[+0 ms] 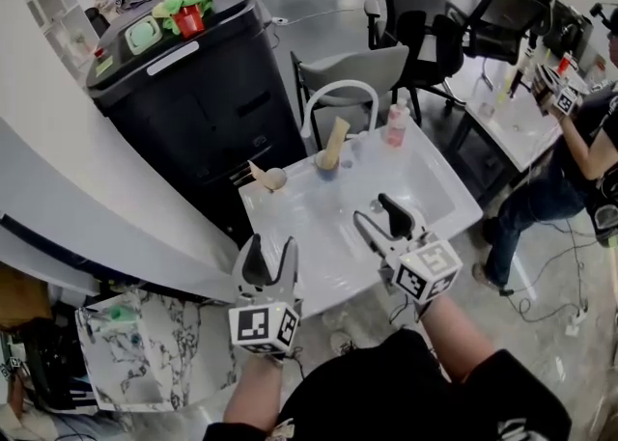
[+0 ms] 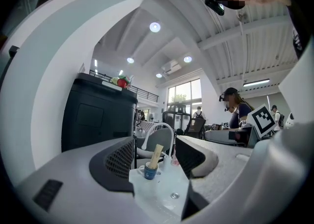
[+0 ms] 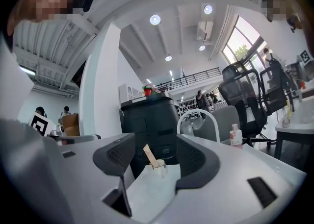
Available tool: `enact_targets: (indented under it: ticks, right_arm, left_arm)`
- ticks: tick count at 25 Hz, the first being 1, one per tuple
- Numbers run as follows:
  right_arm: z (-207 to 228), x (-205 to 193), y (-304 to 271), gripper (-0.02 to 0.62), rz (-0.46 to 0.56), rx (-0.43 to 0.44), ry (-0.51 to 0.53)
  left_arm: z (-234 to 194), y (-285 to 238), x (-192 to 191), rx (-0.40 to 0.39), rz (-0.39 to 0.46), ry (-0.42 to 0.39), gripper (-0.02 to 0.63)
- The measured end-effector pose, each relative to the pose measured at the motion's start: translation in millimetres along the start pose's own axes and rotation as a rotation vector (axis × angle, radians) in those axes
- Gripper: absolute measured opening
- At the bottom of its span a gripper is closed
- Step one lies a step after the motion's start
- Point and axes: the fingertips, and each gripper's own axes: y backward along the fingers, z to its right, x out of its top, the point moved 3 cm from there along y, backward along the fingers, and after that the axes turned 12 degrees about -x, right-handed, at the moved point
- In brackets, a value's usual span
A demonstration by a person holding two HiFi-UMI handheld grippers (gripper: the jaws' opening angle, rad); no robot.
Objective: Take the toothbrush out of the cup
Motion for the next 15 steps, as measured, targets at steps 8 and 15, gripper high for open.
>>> enact_targets:
  ticks: [8,15]
  right_arm:
    - [-5,0,-17,0.259,-0.013,0.014,0.015]
    - [3,-2,-33,0.258,-0.026,0.046,0.008]
  left_arm:
    - [-11,-3,-1,0.005,0.012,0.009,0.249]
    - [-13,-12,-6,0.044,0.001,0.014,0.249]
